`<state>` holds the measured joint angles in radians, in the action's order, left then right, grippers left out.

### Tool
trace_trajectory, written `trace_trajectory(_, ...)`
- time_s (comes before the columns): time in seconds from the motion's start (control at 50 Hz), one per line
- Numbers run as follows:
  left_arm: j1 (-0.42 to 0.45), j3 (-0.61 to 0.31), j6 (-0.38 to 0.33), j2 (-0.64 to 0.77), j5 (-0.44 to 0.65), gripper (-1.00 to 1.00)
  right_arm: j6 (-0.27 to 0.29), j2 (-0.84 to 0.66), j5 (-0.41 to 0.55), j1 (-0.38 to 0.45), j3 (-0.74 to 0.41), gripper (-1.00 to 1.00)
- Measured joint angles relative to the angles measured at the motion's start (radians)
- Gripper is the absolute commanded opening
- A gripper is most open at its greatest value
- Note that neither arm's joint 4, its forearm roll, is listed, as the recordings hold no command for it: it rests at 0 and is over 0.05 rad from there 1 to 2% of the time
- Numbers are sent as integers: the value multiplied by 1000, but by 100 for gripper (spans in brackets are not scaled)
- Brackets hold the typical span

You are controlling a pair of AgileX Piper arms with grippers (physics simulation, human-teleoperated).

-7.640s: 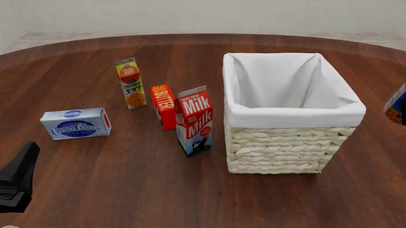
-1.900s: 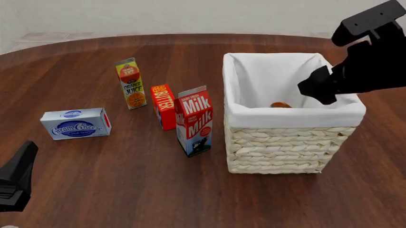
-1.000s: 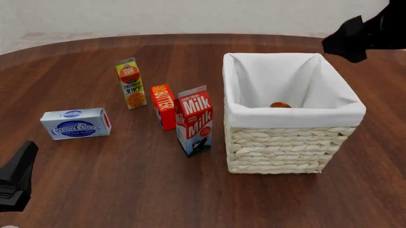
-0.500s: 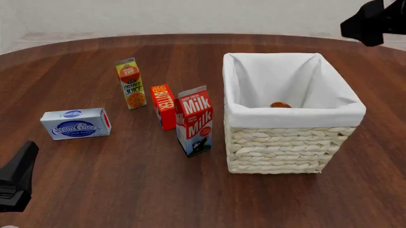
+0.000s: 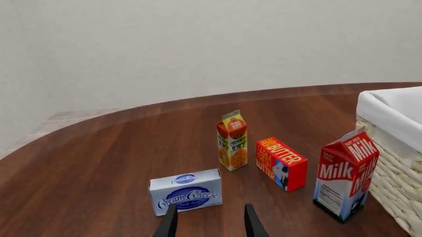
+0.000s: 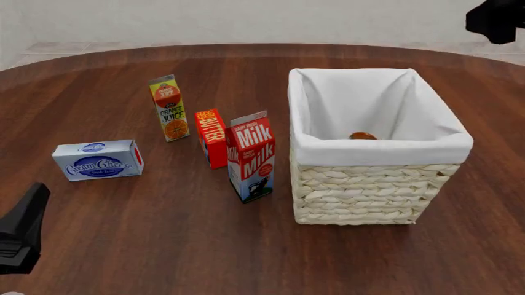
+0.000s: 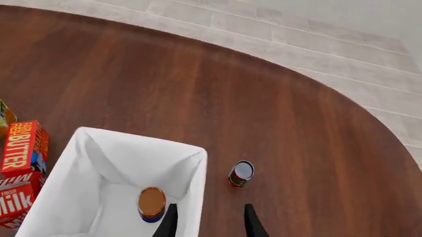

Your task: Pick up the alphabet soup and the tomato sauce, and put them in the basket.

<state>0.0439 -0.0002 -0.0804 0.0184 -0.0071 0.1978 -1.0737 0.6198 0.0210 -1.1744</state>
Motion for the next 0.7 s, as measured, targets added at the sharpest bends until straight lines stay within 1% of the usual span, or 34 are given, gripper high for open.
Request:
trace_trajectory(0.3, -2, 0, 1, 6, -5, 100, -18, -28, -60, -64, 8, 100)
trace_trajectory(0.7, -3, 0, 0, 12, -11, 100, -39, -62, -137, -126, 54, 100)
